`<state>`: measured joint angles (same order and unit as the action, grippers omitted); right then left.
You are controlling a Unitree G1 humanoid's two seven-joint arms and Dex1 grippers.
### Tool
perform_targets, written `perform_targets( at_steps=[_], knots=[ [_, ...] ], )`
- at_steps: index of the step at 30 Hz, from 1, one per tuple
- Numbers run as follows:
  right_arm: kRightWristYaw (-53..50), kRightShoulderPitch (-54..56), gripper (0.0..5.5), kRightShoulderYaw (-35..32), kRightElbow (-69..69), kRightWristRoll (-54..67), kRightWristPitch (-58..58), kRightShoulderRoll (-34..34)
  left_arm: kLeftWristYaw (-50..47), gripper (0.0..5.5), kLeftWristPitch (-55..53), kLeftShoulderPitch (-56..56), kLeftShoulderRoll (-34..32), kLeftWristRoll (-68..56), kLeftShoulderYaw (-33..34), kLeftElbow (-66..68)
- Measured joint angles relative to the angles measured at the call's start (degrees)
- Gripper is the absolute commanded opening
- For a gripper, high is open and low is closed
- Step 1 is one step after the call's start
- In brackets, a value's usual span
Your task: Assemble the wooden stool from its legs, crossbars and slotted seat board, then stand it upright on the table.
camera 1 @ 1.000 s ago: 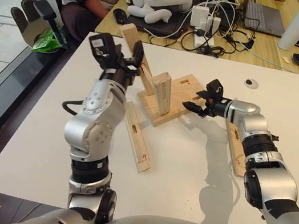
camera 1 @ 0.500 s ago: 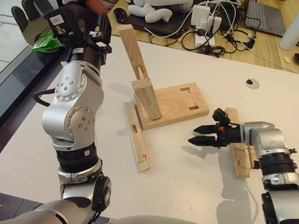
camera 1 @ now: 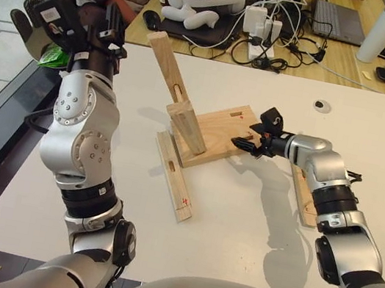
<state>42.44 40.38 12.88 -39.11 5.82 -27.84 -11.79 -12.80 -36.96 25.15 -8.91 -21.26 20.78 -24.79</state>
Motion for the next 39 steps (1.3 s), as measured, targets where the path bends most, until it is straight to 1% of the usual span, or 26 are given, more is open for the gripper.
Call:
perform_targets(
  at_steps=[2, 3, 4, 5, 8, 9, 11, 12, 13, 14, 15, 16, 17, 19, 21, 22, 23, 26, 28, 30, 32, 34, 36, 39],
  knots=[
    [1.9, 4.2, 4.4, 0.6, -5.8, -0.6, -0.9, 0.3, 0.2, 3.12, 0.0, 1.0, -0.1, 0.1, 0.0, 0.4],
    [4.3, 4.7, 4.4, 1.5, -6.6, -0.9, -1.3, -0.3, 0.4, 3.12, 0.0, 1.4, -0.3, 0.1, 0.0, 0.5],
    [7.2, 4.6, 4.4, 2.5, -5.9, -1.1, -1.6, -1.2, 0.5, 3.12, 0.0, 1.4, -0.3, 0.1, 0.0, 0.5],
    [12.5, 3.7, 4.4, 4.5, -3.2, -1.1, -2.6, -3.5, 0.7, 3.12, 0.0, 1.5, -0.3, 0.2, 0.1, 0.6],
    [28.5, -3.3, 4.4, 10.2, 13.1, 2.5, -7.4, -12.3, 0.9, 3.12, 0.2, 1.5, -1.4, 0.3, 1.5, 0.9],
    [33.8, -6.2, 4.4, 12.4, 20.2, 4.7, -10.9, -16.0, 0.9, 3.12, 0.3, 1.5, -2.0, 0.3, 2.3, 1.0],
    [39.7, -11.2, 4.4, 15.0, 33.6, 10.1, -19.7, -21.8, 1.0, 3.12, 0.4, 1.4, -2.4, 0.4, 3.1, 1.2],
    [40.7, -12.8, 4.4, 15.2, 38.3, 12.8, -23.4, -23.2, 1.0, 3.12, 0.5, 1.4, -2.5, 0.4, 3.4, 1.2],
    [40.9, -13.8, 4.4, 14.4, 46.9, 18.2, -29.8, -23.7, 1.1, 3.12, 0.5, 1.4, -2.5, 0.4, 3.7, 1.2],
    [40.1, -13.0, 4.4, 11.8, 51.9, 22.2, -33.3, -22.4, 1.3, 3.12, 0.5, 1.4, -2.5, 0.4, 3.8, 1.3],
    [37.2, -12.1, 4.4, 9.4, 52.3, 23.2, -34.2, -20.2, 1.3, 3.12, 0.6, 1.4, -2.6, 0.4, 3.8, 1.3],
    [33.5, -10.7, 4.4, 7.8, 50.9, 22.7, -32.6, -17.8, 1.3, 3.12, 0.6, 1.4, -2.6, 0.5, 3.9, 1.4],
    [30.1, -8.8, 4.4, 7.4, 47.8, 20.7, -28.0, -15.2, 1.4, 3.12, 0.6, 1.4, -2.7, 0.5, 3.9, 1.4],
    [25.8, -5.2, 4.4, 8.7, 39.7, 14.8, -17.8, -11.9, 1.7, 3.12, 0.6, 1.5, -2.7, 0.5, 3.7, 1.6],
    [23.2, -4.2, 4.4, 14.2, 30.5, 6.7, -6.6, -10.9, 1.8, 3.12, 0.7, 2.1, -2.7, 0.6, 3.3, 2.2],
    [22.3, -4.2, 4.4, 16.2, 27.6, 3.7, -2.8, -10.8, 1.8, 3.12, 0.7, 2.3, -2.7, 0.6, 3.2, 2.4],
    [20.9, -4.2, 4.4, 19.5, 22.2, -1.2, 3.8, -10.8, 1.9, 3.12, 0.8, 2.7, -2.7, 0.6, 2.9, 2.7],
    [20.1, -1.6, 4.4, 24.0, 14.2, -7.5, 22.1, -10.6, 2.2, 3.12, 1.1, 3.2, -2.8, 0.6, 2.6, 3.3],
    [19.0, 0.7, 4.4, 25.8, 11.1, -10.9, 30.6, -10.7, 2.2, 3.12, 1.4, 3.3, -3.1, 0.7, 2.6, 3.3],
    [17.7, 2.3, 4.4, 26.4, 7.9, -12.2, 33.8, -10.6, 2.2, 3.12, 1.6, 3.3, -3.5, 1.1, 2.6, 3.3],
    [12.7, 4.6, 4.4, 25.9, 2.7, -14.2, 33.6, -10.1, 2.1, 3.12, 1.7, 3.3, -3.5, 1.4, 2.5, 3.2],
    [7.7, 5.6, 4.4, 22.5, -3.1, -14.2, 28.6, -8.2, 2.1, 3.12, 1.7, 3.3, -3.5, 1.5, 2.3, 3.1],
    [5.9, 5.7, 4.4, 19.3, -5.8, -12.9, 23.7, -6.6, 2.2, 3.12, 1.7, 3.3, -3.5, 1.5, 2.3, 3.1],
    [4.5, 5.8, 4.4, 17.3, -7.4, -12.8, 20.3, -5.1, 2.2, 3.12, 1.7, 3.6, -4.5, 1.5, 2.7, 3.4]
  ],
)
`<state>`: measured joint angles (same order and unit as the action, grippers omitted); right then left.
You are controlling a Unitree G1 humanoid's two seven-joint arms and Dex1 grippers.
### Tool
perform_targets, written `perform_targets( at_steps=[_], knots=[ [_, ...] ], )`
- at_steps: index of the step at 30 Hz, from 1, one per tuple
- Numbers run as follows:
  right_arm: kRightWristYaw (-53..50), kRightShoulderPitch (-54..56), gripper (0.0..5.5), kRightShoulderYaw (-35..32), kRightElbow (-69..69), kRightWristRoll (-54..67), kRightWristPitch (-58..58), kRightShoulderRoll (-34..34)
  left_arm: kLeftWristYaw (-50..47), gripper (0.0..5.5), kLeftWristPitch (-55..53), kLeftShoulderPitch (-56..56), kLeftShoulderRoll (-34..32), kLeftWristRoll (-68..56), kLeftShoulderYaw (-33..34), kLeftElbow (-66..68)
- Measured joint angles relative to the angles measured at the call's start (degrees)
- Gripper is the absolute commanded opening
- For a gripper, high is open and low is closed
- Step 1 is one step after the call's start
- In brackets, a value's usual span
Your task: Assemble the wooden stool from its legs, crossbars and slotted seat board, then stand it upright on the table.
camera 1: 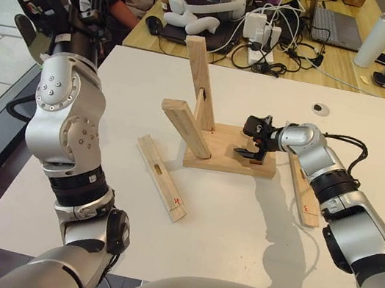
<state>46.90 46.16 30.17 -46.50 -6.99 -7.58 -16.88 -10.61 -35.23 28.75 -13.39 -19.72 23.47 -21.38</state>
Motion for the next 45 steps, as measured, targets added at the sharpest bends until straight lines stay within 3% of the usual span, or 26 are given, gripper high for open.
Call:
perform_targets(
  at_steps=[5, 12, 16, 20, 24, 28, 36, 40, 45],
  knots=[
    [4.7, -1.0, 4.4, -2.1, 4.8, 1.2, -8.1, -1.9, -0.2, 3.12, 0.0, 0.6, -0.3, 0.1, 0.5, 0.0],
    [23.7, -14.1, 4.4, 0.8, 42.0, 8.6, -32.3, -15.5, 0.8, 3.12, 0.0, 0.3, -3.4, 0.6, 2.9, 0.4],
    [26.3, -16.7, 4.4, 1.6, 50.5, 11.8, -36.7, -17.7, 1.9, 3.12, 0.0, 0.0, -5.6, 0.6, 4.4, 2.1],
    [19.9, -13.7, 4.4, -1.8, 42.0, 11.6, -36.3, -14.3, 2.2, 3.12, -0.4, -1.3, -6.0, 0.6, 3.8, 2.3],
    [11.0, -10.3, 4.4, -11.5, 34.0, 14.4, -38.0, -8.6, 1.9, 3.12, -1.3, -2.4, -4.4, 0.6, 2.7, 2.0],
    [10.1, -10.4, 4.4, -17.7, 32.7, 21.1, -42.7, -5.3, 1.9, 3.12, -1.4, -2.4, -4.1, 0.6, 1.8, 2.0],
    [11.2, -11.5, 4.4, -22.3, 33.0, 28.1, -46.4, -5.2, 1.8, 3.12, -1.4, -2.4, -2.8, 0.6, 0.4, 1.9],
    [7.2, -11.4, 4.4, -22.3, 29.9, 27.9, -42.7, -0.3, 1.7, 3.12, -1.3, -2.4, -1.7, 0.6, -0.8, 1.8],
    [3.1, -10.4, 3.69, -18.3, 23.4, 24.3, -36.0, 6.2, 1.6, 3.12, -1.3, -2.4, 0.0, 0.6, -2.2, 1.8]
  ],
)
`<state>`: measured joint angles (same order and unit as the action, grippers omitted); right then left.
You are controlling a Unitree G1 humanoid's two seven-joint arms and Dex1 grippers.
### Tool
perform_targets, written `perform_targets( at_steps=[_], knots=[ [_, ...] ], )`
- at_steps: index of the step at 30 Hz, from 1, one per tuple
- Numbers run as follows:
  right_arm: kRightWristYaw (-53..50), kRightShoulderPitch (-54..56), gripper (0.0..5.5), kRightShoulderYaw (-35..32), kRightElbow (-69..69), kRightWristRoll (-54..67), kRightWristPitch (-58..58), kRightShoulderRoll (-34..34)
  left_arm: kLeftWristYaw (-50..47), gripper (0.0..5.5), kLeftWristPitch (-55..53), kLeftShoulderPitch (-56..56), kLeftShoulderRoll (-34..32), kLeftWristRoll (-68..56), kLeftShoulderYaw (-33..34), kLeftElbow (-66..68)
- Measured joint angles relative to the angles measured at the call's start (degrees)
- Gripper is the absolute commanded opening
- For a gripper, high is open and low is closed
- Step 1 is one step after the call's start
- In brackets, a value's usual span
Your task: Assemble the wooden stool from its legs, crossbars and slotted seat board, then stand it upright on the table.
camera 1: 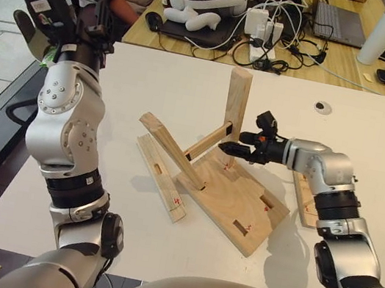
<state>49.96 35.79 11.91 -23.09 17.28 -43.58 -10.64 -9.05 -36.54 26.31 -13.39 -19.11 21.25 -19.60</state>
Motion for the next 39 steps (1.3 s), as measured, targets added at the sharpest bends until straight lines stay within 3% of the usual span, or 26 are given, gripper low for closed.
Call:
perform_targets(
  at_steps=[7, 15, 23, 27, 34, 39],
  knots=[
    [-9.0, 3.5, 2.57, -2.0, -9.8, -3.2, 4.3, 4.6, -0.7, 3.12, -0.2, -0.5, 0.5, 0.1, -0.5, -1.7],
    [-31.3, 9.6, 1.42, -16.4, -24.5, -1.6, 8.8, 9.8, -1.4, 3.12, -0.4, -0.9, 1.0, 0.5, -0.4, -2.3],
    [-49.2, 12.3, 1.13, -21.8, -31.4, -3.1, 20.0, 15.2, -1.5, 3.12, -0.4, -1.0, 1.0, 0.5, -0.4, -2.5],
    [-50.8, 12.6, 1.12, -18.1, -32.5, -7.7, 22.4, 15.8, -1.5, 3.12, -0.4, -1.1, 1.1, 0.5, -0.4, -2.7],
    [-50.6, 11.7, 2.34, -12.0, -31.5, -14.8, 23.3, 14.6, -0.8, 3.12, -1.4, -2.8, 2.0, -0.6, -0.4, -4.3],
    [-47.7, 6.0, 3.03, -8.7, -14.6, -16.0, 11.8, 13.5, 2.7, 3.12, -7.7, -7.0, 0.5, -3.3, -0.3, -6.9]
  ],
)
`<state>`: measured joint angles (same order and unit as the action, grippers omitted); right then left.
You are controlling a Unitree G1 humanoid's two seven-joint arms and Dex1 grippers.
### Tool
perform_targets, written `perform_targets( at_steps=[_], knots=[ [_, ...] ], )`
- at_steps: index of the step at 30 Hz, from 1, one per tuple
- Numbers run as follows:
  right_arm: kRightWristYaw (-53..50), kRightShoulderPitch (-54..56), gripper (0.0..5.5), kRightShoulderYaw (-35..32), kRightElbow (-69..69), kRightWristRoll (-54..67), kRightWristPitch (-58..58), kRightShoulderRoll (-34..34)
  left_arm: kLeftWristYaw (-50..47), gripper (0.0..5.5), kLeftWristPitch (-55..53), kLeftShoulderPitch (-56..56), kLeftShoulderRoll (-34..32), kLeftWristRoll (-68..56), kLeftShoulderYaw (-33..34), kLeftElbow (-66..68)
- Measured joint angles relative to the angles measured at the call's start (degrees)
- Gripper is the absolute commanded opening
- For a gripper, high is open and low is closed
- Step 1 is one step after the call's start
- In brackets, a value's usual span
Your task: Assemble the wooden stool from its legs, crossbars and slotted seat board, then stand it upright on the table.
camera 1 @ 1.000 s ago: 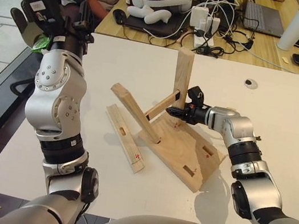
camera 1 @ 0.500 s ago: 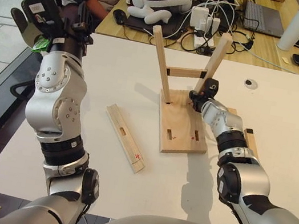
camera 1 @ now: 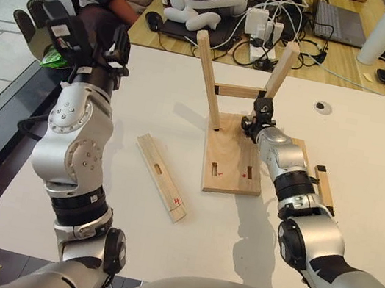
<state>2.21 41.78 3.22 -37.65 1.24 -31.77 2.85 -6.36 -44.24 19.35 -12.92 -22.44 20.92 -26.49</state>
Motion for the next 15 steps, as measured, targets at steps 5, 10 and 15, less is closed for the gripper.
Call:
perform_targets(
  at_steps=[5, 10, 15],
  knots=[
    [2.9, -9.9, 3.83, 1.3, 27.1, 1.2, -18.7, -2.4, 2.1, 3.12, -5.7, -0.6, -2.1, -1.8, 0.2, -0.7],
    [7.9, -20.8, 4.52, 2.1, 54.9, 4.8, -30.7, -9.1, 1.4, 3.12, -7.3, -1.9, -2.1, -1.8, 0.2, -2.8],
    [17.9, -41.1, 4.52, -9.7, 79.8, 8.9, -28.1, -23.6, -3.1, 3.12, -10.1, -5.5, 2.7, -1.7, 0.0, -9.3]
  ],
)
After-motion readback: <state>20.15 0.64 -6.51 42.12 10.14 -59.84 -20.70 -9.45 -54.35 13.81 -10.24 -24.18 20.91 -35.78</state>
